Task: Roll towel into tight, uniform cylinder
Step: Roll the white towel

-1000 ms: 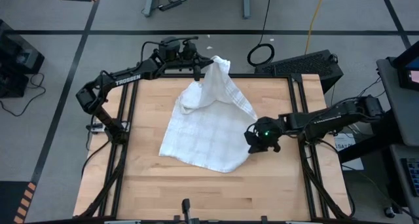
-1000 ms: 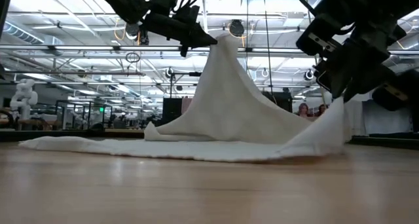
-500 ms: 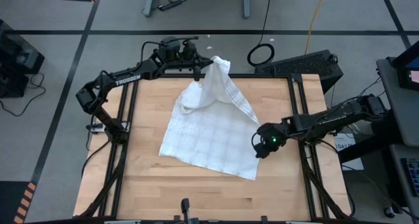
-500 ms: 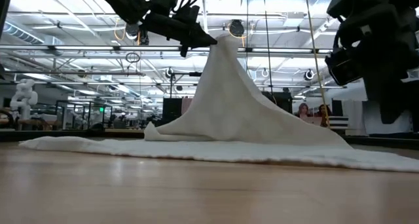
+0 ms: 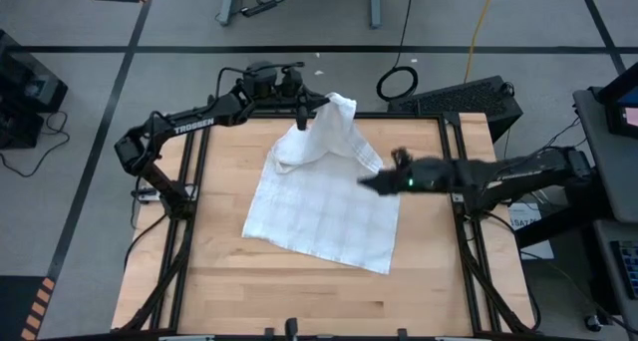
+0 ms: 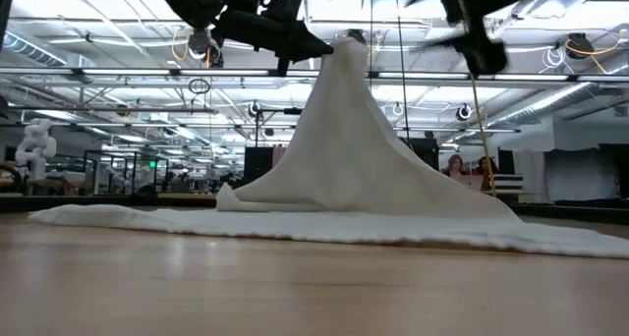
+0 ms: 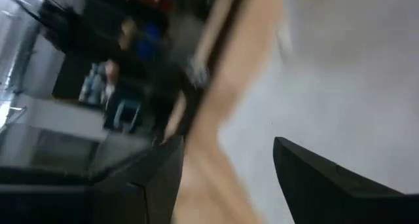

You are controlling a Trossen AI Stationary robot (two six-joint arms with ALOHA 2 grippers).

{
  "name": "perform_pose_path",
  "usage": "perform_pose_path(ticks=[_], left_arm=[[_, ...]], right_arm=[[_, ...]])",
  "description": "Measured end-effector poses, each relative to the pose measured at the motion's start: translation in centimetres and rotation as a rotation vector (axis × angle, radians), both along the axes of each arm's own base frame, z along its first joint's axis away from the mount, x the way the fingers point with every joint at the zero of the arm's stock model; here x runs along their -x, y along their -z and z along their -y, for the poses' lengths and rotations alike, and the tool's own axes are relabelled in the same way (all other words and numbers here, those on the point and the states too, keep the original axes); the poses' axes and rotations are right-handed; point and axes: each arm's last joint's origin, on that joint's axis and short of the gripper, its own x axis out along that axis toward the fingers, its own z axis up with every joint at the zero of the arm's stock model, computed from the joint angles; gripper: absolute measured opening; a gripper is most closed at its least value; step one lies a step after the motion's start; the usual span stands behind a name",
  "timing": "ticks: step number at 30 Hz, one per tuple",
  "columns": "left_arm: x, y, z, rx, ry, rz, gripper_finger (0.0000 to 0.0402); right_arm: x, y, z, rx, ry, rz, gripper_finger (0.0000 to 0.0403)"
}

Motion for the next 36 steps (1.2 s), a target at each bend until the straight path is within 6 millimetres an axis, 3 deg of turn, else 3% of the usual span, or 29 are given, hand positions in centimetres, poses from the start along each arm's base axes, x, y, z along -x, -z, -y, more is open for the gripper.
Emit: perform_pose_path(ticks=[3,6,10,14,17,26,30,36], left_arm=[[-0.4,-0.1,0.6,-0.029,0.001,0.000,0.0004],[-0.6,0.0,0.9,-0.052,-0.005,-0.006,0.0004],[-0.8,-0.1,1.2,-0.056,-0.003,-0.005,0.0004],[-1.0,-0.1,1.6,-0.060,-0.011,-0.006,0.0004],[-1.2,-0.1,1.8,-0.062,-0.020,-0.008,0.0004],[-1.3,0.0,1.9,-0.063,-0.024,-0.009,0.0004],[-1.3,0.0,1.9,-0.064,-0.031,-0.010,0.0004],[-1.3,0.0,1.9,-0.064,-0.046,-0.015,0.0004]], right_arm=[[-0.3,-3.6,2.0,0.183,0.093,-0.044,0.0226],[0.1,-6.7,4.5,0.246,0.220,-0.144,0.0226],[1.0,-9.0,7.8,0.280,0.291,-0.260,0.0226],[0.9,-9.4,10.9,0.268,0.167,-0.229,0.0226],[0.2,-8.6,12.6,0.243,0.082,-0.220,0.0226],[-2.5,-6.9,14.5,0.258,-0.025,-0.196,0.0215],[-2.7,-7.0,14.6,0.276,-0.025,-0.179,0.0176],[-2.2,-7.6,14.3,0.297,-0.024,-0.164,0.0080]])
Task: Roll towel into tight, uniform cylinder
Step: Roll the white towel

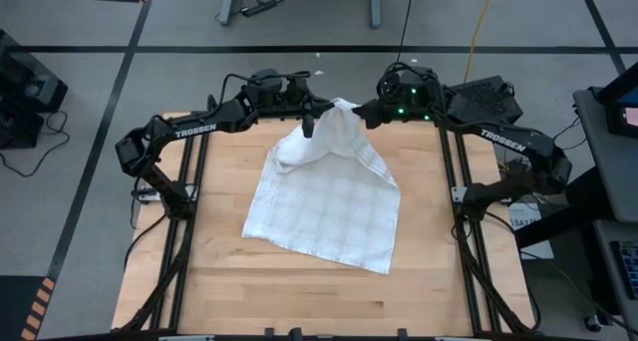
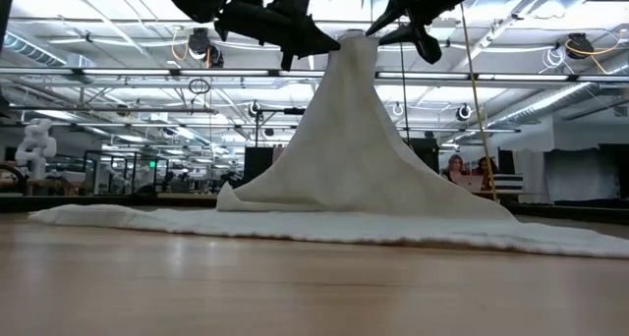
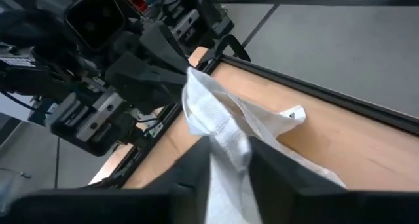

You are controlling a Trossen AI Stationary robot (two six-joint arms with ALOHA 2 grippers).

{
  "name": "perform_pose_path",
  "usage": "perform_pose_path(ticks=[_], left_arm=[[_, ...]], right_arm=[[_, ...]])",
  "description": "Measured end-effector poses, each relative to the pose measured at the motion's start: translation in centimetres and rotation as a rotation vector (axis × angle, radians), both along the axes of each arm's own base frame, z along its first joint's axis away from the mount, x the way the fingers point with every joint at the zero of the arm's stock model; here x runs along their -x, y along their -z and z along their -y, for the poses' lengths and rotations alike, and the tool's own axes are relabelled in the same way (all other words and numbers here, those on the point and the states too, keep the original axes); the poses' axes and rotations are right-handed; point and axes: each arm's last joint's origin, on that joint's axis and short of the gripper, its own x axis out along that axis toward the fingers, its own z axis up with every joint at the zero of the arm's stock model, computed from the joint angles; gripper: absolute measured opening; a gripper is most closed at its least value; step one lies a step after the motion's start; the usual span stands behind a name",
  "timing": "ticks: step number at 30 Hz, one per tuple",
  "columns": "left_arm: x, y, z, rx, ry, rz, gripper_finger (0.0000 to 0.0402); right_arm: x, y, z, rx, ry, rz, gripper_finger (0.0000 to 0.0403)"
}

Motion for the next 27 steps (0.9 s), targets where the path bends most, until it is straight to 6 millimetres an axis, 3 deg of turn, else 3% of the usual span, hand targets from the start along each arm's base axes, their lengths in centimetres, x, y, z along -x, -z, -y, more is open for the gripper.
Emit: perform_pose_path(ticks=[6,13,20,24,27], left_arm=[[0.0,0.1,0.0,0.003,-0.004,-0.007,0.0004],[0.0,0.2,0.0,0.052,-0.010,-0.014,0.0040],[1.1,-0.6,0.4,0.111,-0.022,-0.025,0.0111],[3.4,-0.4,0.1,0.258,-0.203,-0.164,0.0147],[5.3,1.9,-0.5,0.362,-0.407,-0.406,0.0155]], right_arm=[[0.1,-0.1,-0.1,0.012,-0.005,-0.003,0.0007],[0.2,-0.1,-0.1,0.021,-0.009,-0.007,0.0005],[1.8,-0.9,-1.2,0.015,-0.023,-0.031,0.0002],[3.0,-0.8,-2.8,-0.012,-0.067,-0.114,0.0002],[3.4,-0.5,-3.8,-0.028,-0.098,-0.173,0.0001]])
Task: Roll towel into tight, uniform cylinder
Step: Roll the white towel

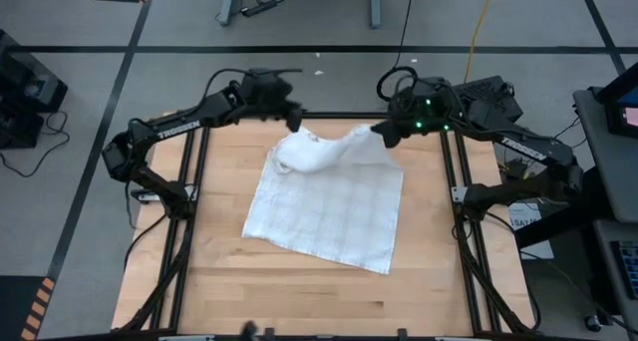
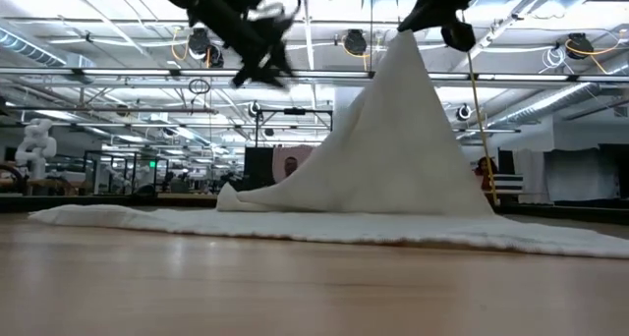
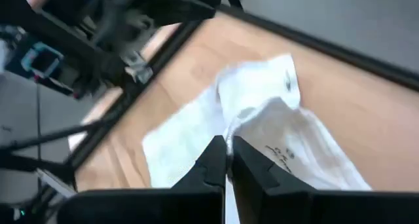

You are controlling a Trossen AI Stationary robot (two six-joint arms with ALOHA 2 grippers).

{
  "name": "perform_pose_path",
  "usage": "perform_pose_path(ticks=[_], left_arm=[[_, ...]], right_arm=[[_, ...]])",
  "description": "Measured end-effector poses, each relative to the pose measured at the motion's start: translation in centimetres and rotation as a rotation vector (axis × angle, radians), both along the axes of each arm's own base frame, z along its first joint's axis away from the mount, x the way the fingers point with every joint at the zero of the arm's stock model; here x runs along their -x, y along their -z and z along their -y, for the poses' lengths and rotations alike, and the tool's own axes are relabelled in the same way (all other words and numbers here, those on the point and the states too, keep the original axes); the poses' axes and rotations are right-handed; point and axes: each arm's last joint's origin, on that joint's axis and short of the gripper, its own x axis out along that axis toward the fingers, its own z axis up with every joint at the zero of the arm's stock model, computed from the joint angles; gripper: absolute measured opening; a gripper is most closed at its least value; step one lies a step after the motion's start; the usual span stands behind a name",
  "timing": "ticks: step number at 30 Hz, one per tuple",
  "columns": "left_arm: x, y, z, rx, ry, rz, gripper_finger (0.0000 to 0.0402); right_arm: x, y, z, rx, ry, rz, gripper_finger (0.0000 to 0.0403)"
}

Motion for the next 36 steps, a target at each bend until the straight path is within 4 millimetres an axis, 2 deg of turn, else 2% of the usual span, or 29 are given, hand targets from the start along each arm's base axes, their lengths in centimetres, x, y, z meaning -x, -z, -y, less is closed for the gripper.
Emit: perform_pose_path(ticks=[5,9,13,17,20,27,31,36], left_arm=[[2.1,4.3,-1.0,0.050,-0.183,-0.383,0.0157],[2.7,5.0,-1.1,0.059,-0.166,-0.483,0.0157],[2.1,5.4,-1.7,0.093,-0.161,-0.418,0.0157],[2.1,7.1,-3.9,0.332,-0.159,-0.322,0.0168],[2.1,9.0,-5.2,0.424,-0.150,-0.316,0.0200],[1.1,12.8,-7.1,0.470,-0.192,-0.339,0.0294],[0.7,14.7,-7.1,0.525,-0.184,-0.391,0.0297],[-0.1,15.8,-6.6,0.521,-0.169,-0.421,0.0276]], right_arm=[[0.0,0.4,-0.8,-0.018,-0.027,-0.043,0.0001],[-0.3,0.5,-1.1,-0.017,-0.019,-0.056,0.0001],[-0.4,0.5,-1.4,-0.001,-0.017,-0.062,0.0001],[-0.4,0.5,-1.4,-0.001,-0.020,-0.062,0.0002],[-0.4,0.5,-1.4,0.000,-0.020,-0.063,0.0003],[-0.4,0.5,-1.4,0.014,-0.031,-0.066,0.0003],[-0.4,0.5,-1.4,0.014,-0.034,-0.066,0.0003],[-0.4,0.5,-1.4,0.020,-0.043,-0.067,0.0004]])
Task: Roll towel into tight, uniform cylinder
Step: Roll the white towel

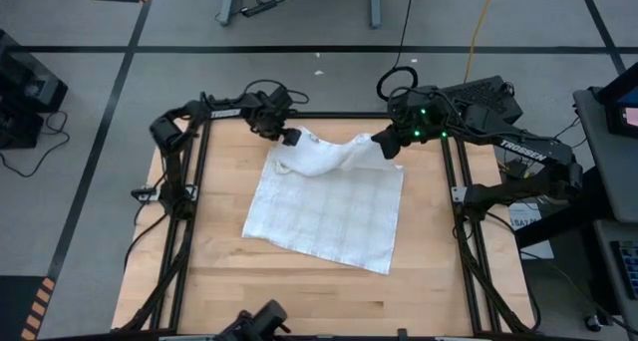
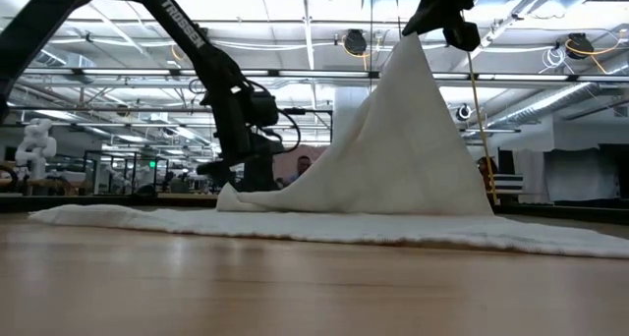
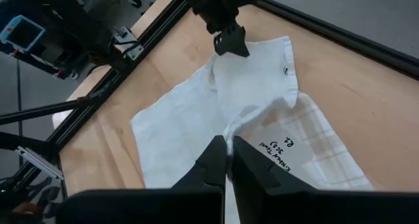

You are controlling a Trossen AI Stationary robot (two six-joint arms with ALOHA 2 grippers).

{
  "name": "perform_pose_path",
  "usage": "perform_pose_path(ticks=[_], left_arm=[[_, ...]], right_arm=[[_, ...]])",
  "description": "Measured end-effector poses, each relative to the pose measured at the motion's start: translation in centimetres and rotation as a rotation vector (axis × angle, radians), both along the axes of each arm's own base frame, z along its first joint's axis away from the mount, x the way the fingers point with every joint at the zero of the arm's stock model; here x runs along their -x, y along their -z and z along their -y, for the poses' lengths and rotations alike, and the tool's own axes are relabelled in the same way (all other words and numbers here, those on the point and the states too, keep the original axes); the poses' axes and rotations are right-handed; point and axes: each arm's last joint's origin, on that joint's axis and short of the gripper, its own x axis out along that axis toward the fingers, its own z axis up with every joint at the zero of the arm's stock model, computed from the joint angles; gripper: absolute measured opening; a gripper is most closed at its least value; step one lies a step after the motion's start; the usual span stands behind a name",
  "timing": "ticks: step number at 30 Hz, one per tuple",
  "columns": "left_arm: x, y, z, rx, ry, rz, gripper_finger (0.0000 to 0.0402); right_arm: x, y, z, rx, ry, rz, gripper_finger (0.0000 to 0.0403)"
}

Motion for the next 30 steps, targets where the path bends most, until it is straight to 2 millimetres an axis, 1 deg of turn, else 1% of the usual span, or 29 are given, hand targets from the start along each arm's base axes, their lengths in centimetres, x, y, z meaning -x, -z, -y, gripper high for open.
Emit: perform_pose_path(ticks=[5,8,11,15,16,19,21,23,25,27,30], left_arm=[[-0.8,0.0,0.0,-0.056,0.037,0.028,0.0237],[-1.0,0.2,-0.1,-0.062,0.046,0.046,0.0194],[-1.1,0.1,-0.1,-0.063,0.049,0.059,0.0131],[-1.1,0.1,-0.1,-0.068,0.063,0.057,0.0027],[-1.1,0.1,-0.1,-0.069,0.066,0.057,0.0014],[-1.0,0.1,-0.2,-0.063,0.065,0.060,0.0010],[-0.8,-0.3,-0.1,-0.042,0.069,0.076,0.0005],[-0.7,-1.3,0.1,-0.031,0.081,0.121,0.0004],[-0.6,-3.0,0.5,-0.041,0.100,0.182,0.0003],[-0.5,-5.2,1.2,-0.070,0.125,0.244,0.0003],[-0.4,-9.0,3.0,-0.149,0.172,0.330,0.0002]], right_arm=[[0.0,0.0,0.0,0.009,-0.010,-0.008,0.0004],[0.0,0.1,0.0,0.010,-0.011,-0.010,0.0004],[0.0,0.1,0.0,0.010,-0.010,-0.010,0.0004],[0.0,0.1,0.0,0.009,-0.009,-0.009,0.0004],[0.0,0.1,0.0,0.009,-0.009,-0.009,0.0004],[0.0,0.1,0.0,0.009,-0.008,-0.009,0.0004],[0.0,0.1,0.0,0.010,-0.005,-0.010,0.0004],[0.0,0.1,0.0,0.009,-0.004,-0.010,0.0004],[0.0,0.1,0.0,0.001,0.008,-0.008,0.0004],[0.1,0.1,0.1,-0.004,0.048,-0.009,0.0004],[0.2,0.1,0.4,-0.002,0.122,-0.013,0.0004]])
